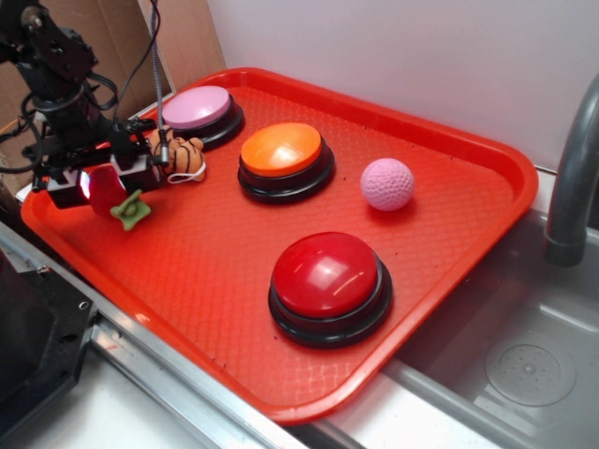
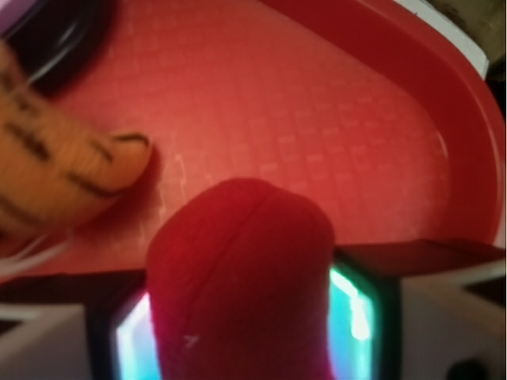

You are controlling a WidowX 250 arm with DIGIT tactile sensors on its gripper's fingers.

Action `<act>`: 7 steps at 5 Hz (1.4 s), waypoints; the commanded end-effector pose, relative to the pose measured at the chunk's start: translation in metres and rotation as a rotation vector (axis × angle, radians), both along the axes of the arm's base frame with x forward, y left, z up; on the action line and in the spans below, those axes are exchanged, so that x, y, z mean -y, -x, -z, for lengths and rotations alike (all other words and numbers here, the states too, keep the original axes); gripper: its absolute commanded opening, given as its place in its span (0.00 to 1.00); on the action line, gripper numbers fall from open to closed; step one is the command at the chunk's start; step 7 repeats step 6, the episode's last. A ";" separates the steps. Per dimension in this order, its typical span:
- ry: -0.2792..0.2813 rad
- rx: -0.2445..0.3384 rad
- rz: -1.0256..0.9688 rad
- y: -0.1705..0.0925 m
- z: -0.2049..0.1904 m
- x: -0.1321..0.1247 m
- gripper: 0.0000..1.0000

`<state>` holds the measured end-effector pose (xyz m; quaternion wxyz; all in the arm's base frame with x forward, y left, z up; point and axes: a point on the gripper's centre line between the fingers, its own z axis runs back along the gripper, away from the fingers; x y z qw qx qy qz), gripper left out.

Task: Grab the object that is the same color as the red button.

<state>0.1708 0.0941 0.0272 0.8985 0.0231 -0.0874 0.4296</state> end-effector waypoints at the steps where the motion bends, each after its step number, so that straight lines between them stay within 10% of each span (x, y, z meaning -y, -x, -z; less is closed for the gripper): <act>1: 0.007 -0.021 0.298 -0.020 -0.077 0.020 0.00; 4: 0.083 0.057 0.611 -0.008 -0.161 0.083 0.00; 7: -0.032 0.072 0.658 0.005 -0.153 0.088 0.00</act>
